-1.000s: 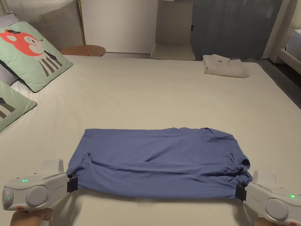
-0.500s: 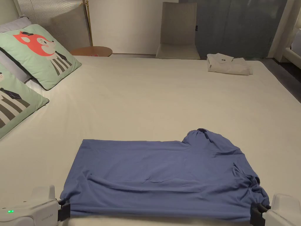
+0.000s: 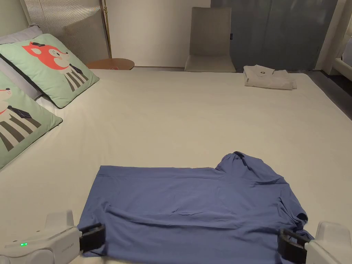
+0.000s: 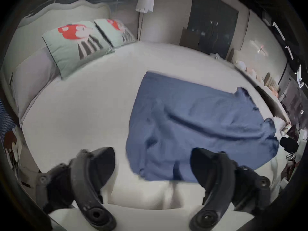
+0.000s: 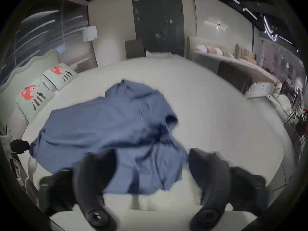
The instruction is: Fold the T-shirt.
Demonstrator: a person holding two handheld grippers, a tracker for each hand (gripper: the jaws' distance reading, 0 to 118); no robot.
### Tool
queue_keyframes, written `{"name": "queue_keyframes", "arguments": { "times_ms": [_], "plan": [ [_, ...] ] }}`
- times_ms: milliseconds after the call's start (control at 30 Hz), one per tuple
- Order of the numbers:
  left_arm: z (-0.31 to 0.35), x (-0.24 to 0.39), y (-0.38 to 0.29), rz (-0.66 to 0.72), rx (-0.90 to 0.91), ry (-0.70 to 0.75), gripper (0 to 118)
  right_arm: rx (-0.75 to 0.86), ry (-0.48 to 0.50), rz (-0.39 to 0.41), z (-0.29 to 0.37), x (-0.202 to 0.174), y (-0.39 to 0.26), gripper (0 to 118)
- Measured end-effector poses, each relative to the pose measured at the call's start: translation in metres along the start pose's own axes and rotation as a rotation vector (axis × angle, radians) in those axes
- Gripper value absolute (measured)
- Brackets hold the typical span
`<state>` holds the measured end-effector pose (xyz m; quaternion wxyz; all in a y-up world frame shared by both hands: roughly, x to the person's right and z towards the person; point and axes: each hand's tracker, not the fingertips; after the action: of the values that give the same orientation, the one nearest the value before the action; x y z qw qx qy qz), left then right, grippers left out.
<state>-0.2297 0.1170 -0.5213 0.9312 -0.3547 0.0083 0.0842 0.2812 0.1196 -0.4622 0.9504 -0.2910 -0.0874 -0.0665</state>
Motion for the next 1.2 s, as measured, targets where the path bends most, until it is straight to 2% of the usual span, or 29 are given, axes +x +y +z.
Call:
{"name": "queue_keyframes", "arguments": {
  "times_ms": [167,300,467,500,533,567,600,633,667,933,1100,1200],
  "plan": [
    [0.043,0.045,0.045,-0.039,0.276,-0.073,97,0.229,0.052,0.020,0.040,-0.031,0.061,108],
    [0.071,0.077,0.067,-0.086,0.490,-0.107,97,0.385,0.089,0.068,0.060,-0.056,0.090,108],
    [0.083,0.101,0.077,-0.116,0.623,-0.089,96,0.486,0.068,0.129,0.078,-0.079,0.106,106],
    [0.083,0.104,0.076,-0.117,0.638,-0.087,89,0.509,0.064,0.137,0.075,-0.079,0.105,100],
    [0.083,0.106,0.075,-0.114,0.649,-0.083,75,0.520,0.062,0.142,0.076,-0.081,0.104,89],
    [0.082,0.108,0.074,-0.118,0.654,-0.080,54,0.528,0.055,0.151,0.076,-0.084,0.104,75],
    [0.081,0.110,0.073,-0.116,0.655,-0.080,9,0.525,0.052,0.154,0.071,-0.085,0.105,46],
    [0.079,0.110,0.074,-0.119,0.646,-0.086,1,0.527,0.052,0.157,0.064,-0.084,0.104,18],
    [0.079,0.111,0.076,-0.126,0.626,-0.121,0,0.530,0.054,0.160,0.062,-0.084,0.104,2],
    [0.058,0.106,0.089,-0.141,0.557,-0.106,0,0.513,0.069,0.151,0.056,-0.084,0.103,0],
    [0.020,0.089,0.122,-0.132,0.402,-0.069,0,0.494,0.072,0.160,0.033,-0.085,0.114,0],
    [-0.013,0.073,0.147,-0.108,0.303,-0.099,0,0.476,0.073,0.174,0.016,-0.086,0.125,0]
  ]
}}
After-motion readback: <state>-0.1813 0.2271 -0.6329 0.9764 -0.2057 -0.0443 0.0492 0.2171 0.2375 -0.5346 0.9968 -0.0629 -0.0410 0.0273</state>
